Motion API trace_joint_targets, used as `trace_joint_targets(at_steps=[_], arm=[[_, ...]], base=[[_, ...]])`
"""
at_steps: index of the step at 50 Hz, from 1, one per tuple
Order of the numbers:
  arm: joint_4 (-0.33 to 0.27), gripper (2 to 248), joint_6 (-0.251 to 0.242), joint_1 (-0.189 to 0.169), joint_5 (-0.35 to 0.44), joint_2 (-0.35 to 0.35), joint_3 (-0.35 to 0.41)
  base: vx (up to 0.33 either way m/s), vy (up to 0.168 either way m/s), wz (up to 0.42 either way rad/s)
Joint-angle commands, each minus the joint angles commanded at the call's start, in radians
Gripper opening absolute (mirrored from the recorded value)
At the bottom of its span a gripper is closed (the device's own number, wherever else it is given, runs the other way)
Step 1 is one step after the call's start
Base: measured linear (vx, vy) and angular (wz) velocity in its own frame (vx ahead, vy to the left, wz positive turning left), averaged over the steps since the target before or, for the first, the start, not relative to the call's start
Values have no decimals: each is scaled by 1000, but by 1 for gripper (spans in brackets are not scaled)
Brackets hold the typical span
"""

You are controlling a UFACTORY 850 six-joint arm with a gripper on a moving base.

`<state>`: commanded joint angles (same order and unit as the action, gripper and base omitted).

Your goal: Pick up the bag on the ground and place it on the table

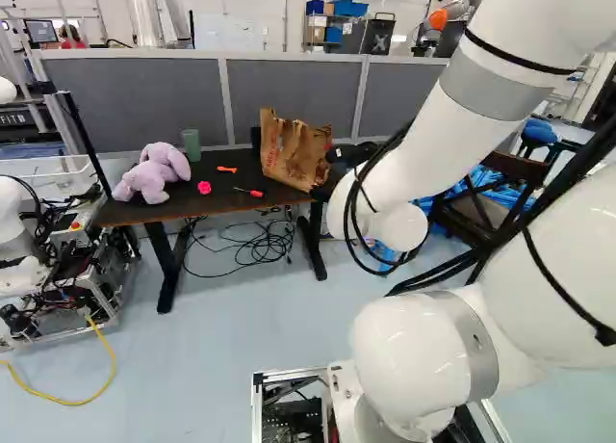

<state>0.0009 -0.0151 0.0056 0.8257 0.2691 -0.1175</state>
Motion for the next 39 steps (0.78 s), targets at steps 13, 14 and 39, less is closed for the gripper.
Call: trace_joint_targets(at_steps=[13, 14, 39], arm=[[-1, 247, 11, -4, 33, 7, 21], [-1, 247, 11, -4, 35, 8, 22], [-1, 247, 15, -6, 47, 10, 30]], base=[[0, 0, 0], [0, 0, 0], [0, 0, 0]])
